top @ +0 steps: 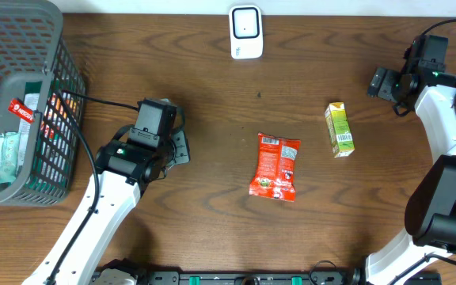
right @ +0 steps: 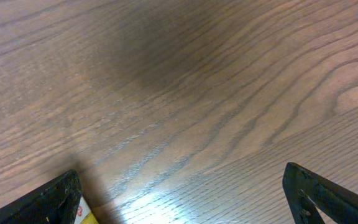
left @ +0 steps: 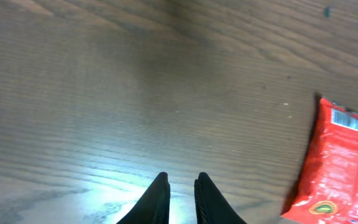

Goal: Scan the item barcode
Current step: 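Release the bag and pull the left gripper back leftward, then reach the right gripper down to the red snack bag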

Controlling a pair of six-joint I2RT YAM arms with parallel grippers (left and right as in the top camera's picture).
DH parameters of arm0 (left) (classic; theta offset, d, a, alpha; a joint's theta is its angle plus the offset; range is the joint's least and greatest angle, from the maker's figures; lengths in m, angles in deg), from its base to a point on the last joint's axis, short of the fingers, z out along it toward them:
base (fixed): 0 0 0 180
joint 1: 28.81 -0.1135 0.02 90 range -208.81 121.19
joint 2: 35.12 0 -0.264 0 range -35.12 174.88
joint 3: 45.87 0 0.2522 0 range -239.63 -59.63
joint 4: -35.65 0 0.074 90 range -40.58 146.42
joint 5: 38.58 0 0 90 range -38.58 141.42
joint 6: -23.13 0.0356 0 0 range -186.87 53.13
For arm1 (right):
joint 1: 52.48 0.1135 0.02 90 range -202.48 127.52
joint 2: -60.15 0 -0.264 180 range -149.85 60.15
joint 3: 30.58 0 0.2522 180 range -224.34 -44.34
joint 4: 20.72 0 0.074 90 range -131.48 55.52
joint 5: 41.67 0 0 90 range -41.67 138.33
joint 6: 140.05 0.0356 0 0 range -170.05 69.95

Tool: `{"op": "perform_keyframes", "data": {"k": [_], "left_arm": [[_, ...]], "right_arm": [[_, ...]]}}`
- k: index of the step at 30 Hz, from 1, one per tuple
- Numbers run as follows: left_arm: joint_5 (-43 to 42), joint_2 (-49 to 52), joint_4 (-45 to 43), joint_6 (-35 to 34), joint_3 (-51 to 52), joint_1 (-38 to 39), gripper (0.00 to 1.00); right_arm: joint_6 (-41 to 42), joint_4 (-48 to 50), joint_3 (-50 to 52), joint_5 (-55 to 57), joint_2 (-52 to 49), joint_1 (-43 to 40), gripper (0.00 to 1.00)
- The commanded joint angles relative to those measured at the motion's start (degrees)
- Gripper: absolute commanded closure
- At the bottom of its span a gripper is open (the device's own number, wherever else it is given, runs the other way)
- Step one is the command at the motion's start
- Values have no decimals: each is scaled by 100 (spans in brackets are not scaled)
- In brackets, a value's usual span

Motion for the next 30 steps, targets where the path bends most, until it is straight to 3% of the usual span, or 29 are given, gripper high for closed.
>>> {"op": "perform_keyframes", "data": {"k": [1,3,5,7,8,13,14,18,19,24,30], "left_arm": [[120,24,39,149,-66,-46,69],[120,33,42,149,-50,-46,55],[122,33,46,149,-33,-46,48],[122,33,63,146,-22,-46,24],[120,33,63,146,-20,-46,20],[120,33,96,146,-20,-46,19],[120,33,98,146,-20,-46,19],[120,33,101,146,-20,-46,18],[120,33,101,146,-20,-46,18],[120,33,101,146,-20,-46,18],[120,33,101,146,-20,-46,18]], "right_arm": [[175,39,-114,-179,111,4,1],[116,-372,-118,-352,129,2,1],[-13,-437,-125,-723,205,-9,1],[-400,-551,-136,-1403,350,-11,1],[-442,-605,-136,-1679,442,-13,1],[-387,-1014,-136,-2662,946,-28,1],[-385,-1132,-136,-2977,1038,-17,5],[-378,-1714,-136,-3762,1193,205,42],[-378,-1917,-131,-3753,1193,317,47],[-254,-2398,221,-3399,1180,1224,40],[994,-1923,1182,-1967,1176,2516,32]]}}
